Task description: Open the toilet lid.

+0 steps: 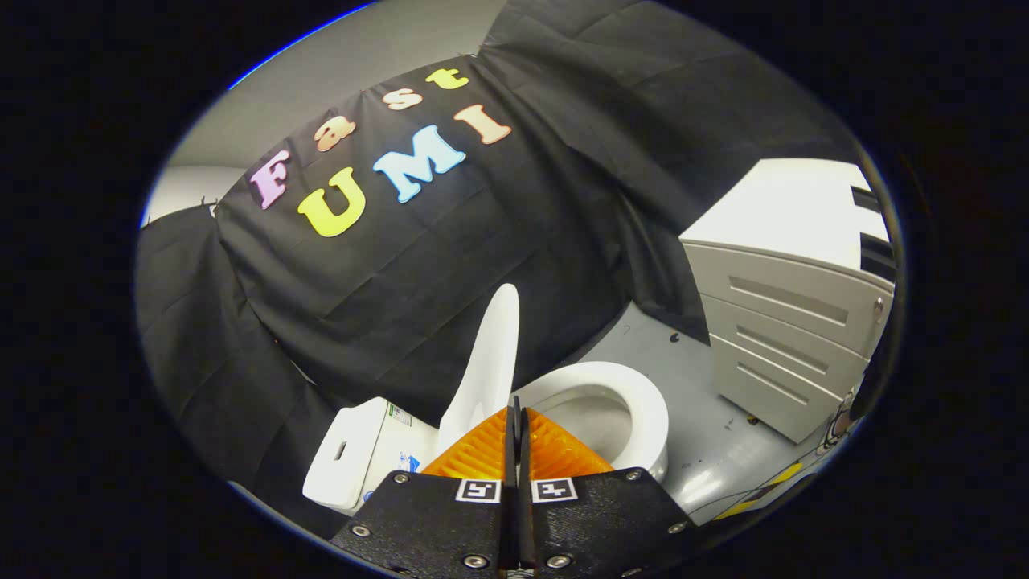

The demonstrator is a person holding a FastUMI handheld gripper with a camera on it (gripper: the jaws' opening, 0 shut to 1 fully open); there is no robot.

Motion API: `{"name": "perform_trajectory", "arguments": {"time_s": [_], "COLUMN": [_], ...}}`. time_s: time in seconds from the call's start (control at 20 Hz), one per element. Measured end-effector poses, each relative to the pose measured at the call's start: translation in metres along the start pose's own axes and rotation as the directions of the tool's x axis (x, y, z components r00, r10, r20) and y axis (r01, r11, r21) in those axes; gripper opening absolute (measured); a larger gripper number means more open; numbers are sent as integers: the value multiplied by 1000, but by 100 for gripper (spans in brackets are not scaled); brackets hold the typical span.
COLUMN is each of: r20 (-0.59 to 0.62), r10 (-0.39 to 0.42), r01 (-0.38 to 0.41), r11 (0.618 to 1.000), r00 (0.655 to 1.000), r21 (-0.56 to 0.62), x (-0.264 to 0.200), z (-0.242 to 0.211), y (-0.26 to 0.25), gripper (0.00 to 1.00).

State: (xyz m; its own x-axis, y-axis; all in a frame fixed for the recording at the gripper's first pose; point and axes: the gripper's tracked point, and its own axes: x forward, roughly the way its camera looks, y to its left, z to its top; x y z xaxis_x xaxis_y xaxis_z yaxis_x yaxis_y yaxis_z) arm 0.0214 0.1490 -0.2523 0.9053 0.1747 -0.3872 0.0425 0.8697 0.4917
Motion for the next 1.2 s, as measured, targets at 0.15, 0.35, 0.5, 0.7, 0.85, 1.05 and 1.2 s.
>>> {"name": "perform_trajectory", "arguments": {"time_s": [0.15,0.35,0.5,0.7,0.85,1.05,1.2], "r20": [15,21,35,64,64,66,68], "r10": [4,-26,-45,-34,-14,3,27], "r01": [-3,30,55,59,39,25,5], "r11": [999,975,926,898,907,907,904], "r00": [1000,999,998,997,998,998,997], "r21": [-54,-221,-374,-436,-418,-419,-428], "x": [-4,-6,-8,-16,-19,-20,-24], "z": [6,12,16,20,22,26,25], "y": [13,31,51,85,103,122,143], "gripper": [0,0,0,0,0,0,0]}}
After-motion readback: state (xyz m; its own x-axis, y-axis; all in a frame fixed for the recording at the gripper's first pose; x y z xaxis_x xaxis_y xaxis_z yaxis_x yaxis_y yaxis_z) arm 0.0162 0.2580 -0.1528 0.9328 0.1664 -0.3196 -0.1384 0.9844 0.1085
